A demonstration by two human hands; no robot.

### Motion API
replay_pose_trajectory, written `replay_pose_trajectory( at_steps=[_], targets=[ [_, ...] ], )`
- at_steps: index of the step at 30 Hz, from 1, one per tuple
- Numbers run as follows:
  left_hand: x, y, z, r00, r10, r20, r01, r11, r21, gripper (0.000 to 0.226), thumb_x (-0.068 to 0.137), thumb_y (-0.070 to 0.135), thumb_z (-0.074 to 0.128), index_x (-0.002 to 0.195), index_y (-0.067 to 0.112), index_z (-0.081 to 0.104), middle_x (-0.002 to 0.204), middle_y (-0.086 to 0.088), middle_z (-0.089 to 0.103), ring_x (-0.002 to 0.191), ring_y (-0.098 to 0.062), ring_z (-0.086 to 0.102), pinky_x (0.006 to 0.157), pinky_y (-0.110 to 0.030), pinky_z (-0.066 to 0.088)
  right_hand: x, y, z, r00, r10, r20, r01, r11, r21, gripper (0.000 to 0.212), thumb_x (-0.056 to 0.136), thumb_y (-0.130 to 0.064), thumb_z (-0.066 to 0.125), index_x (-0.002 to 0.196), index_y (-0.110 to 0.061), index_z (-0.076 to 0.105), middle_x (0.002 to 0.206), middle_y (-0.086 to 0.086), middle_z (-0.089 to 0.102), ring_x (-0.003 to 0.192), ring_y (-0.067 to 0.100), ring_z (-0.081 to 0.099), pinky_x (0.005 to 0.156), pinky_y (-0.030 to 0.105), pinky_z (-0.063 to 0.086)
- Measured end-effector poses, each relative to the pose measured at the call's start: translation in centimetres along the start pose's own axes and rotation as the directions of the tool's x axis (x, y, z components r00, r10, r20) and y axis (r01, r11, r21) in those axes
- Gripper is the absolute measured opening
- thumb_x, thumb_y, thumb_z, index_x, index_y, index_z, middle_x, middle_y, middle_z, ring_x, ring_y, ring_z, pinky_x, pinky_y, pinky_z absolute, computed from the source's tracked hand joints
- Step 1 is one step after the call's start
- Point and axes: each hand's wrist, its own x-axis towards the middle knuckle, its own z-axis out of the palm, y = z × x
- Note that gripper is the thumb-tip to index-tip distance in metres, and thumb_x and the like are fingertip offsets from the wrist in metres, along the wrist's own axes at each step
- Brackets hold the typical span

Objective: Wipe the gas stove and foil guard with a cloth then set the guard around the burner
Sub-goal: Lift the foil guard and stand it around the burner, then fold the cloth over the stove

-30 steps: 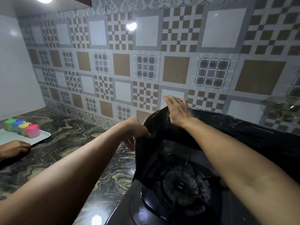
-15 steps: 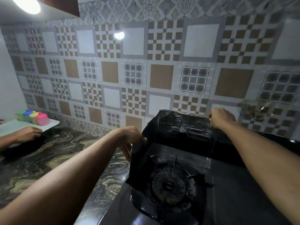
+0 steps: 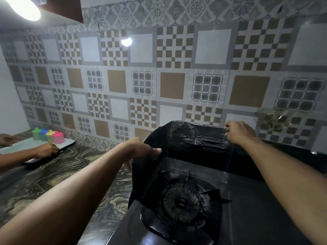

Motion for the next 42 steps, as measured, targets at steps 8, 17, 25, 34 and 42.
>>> replay_pose_trajectory(
  at_steps=[8,17,25,34,42],
  targets=[
    [-0.6,-0.5,-0.9,0.997,0.008,-0.074,-0.012,0.999,-0.048,0.096,0.063,0.064,0.077,0.129,0.001,0.048,0.131,-0.019,0.055,0.111,-0.039,0.059,0.085,-0.049,0.055,-0.4,-0.3,-0.9,1.0,-0.002,-0.009,0.001,0.999,-0.038,0.038,0.086,-0.02,0.067,0.123,-0.016,0.059,0.119,0.015,0.062,0.101,0.035,0.061,0.078,0.034,0.048],
    [-1.2,-2.6,-2.6,0.992,0.072,-0.1,-0.075,0.997,-0.032,0.112,0.056,0.083,0.063,0.133,0.003,0.049,0.133,-0.016,0.054,0.091,-0.034,0.064,0.071,-0.047,0.057,-3.8,-2.7,-3.7,0.997,-0.071,0.008,0.07,0.995,0.071,0.048,0.083,-0.024,0.07,0.128,-0.016,0.057,0.123,0.012,0.063,0.105,0.032,0.061,0.084,0.036,0.051],
    [-0.9,-7.5,-2.7,0.934,0.206,-0.293,-0.231,0.972,-0.052,0.059,0.093,0.043,0.032,0.097,-0.006,0.064,0.117,-0.033,0.061,0.097,-0.04,0.059,0.077,-0.038,0.043,-11.6,-5.5,-6.5,0.992,-0.089,0.085,0.076,0.986,0.145,0.047,0.084,-0.026,0.072,0.128,-0.015,0.058,0.118,0.008,0.065,0.106,0.025,0.061,0.093,0.037,0.05],
    [-2.6,-18.0,0.8,0.997,0.021,0.078,-0.029,0.993,0.112,0.016,0.088,0.003,0.051,0.085,-0.004,0.065,0.077,-0.015,0.065,0.057,-0.027,0.06,0.054,-0.033,0.05,-22.9,-11.4,-6.0,0.952,-0.148,0.269,0.102,0.979,0.178,0.032,0.082,-0.033,0.073,0.11,-0.019,0.069,0.106,0.002,0.068,0.097,0.019,0.062,0.087,0.033,0.051],
    [-6.2,-27.3,4.5,0.971,-0.039,0.235,-0.023,0.966,0.256,0.004,0.08,0.001,0.063,0.083,-0.002,0.064,0.071,-0.016,0.057,0.064,-0.026,0.057,0.052,-0.034,0.054,-32.4,-19.0,-3.1,0.908,-0.224,0.354,0.125,0.951,0.281,0.014,0.078,-0.035,0.074,0.081,-0.022,0.071,0.083,-0.006,0.07,0.082,0.012,0.065,0.079,0.031,0.054]
  ],
)
